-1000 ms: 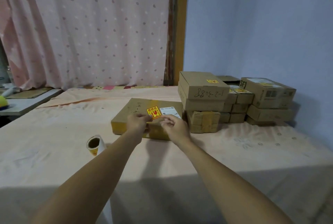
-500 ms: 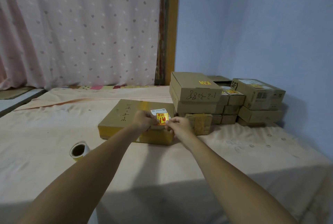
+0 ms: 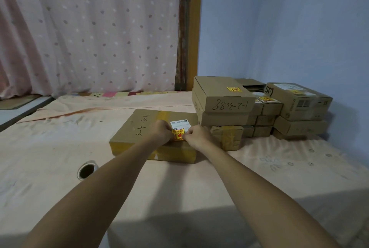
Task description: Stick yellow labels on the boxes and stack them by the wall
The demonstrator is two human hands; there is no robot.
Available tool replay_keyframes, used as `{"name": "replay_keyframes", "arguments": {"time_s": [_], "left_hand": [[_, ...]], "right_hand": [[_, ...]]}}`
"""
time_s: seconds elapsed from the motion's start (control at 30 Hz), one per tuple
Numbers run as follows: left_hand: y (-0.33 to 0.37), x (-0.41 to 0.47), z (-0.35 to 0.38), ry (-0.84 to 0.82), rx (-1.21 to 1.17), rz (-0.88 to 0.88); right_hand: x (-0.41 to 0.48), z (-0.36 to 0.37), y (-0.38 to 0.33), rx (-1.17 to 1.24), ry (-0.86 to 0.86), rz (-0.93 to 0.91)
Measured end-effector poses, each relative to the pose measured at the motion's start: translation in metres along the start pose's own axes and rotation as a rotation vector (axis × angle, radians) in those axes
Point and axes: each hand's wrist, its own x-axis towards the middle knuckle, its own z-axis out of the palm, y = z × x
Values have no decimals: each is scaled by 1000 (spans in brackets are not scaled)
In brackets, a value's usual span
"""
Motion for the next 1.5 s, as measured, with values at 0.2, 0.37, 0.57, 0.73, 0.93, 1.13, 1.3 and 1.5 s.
{"name": "replay_keyframes", "arguments": {"time_s": [0.2, 0.37, 0.57, 0.73, 0.93, 1.13, 1.3, 1.5], "left_hand": [[-3, 7, -8, 23, 156, 28], [-7, 11, -10, 33, 231, 34], [-10, 11, -5, 81, 319, 83], [-23, 7, -6, 67, 328, 196], [-46, -4, -9, 142, 398, 304], [-59, -9, -11, 197, 313, 354], [-69, -17, -18, 228, 220, 278], [-98, -20, -43, 435, 162, -80]], "right_hand": [[9, 9, -15, -72, -66, -41], [11, 16, -19, -128, -58, -53], [12, 16, -16, -149, -61, -91], [7, 17, -9, -126, 4, -161], [-1, 21, -4, -310, 4, -300], [-8, 19, 4, -145, 54, -261], [-15, 20, 18, 6, 146, -164], [-26, 18, 33, 78, 203, -69]]}}
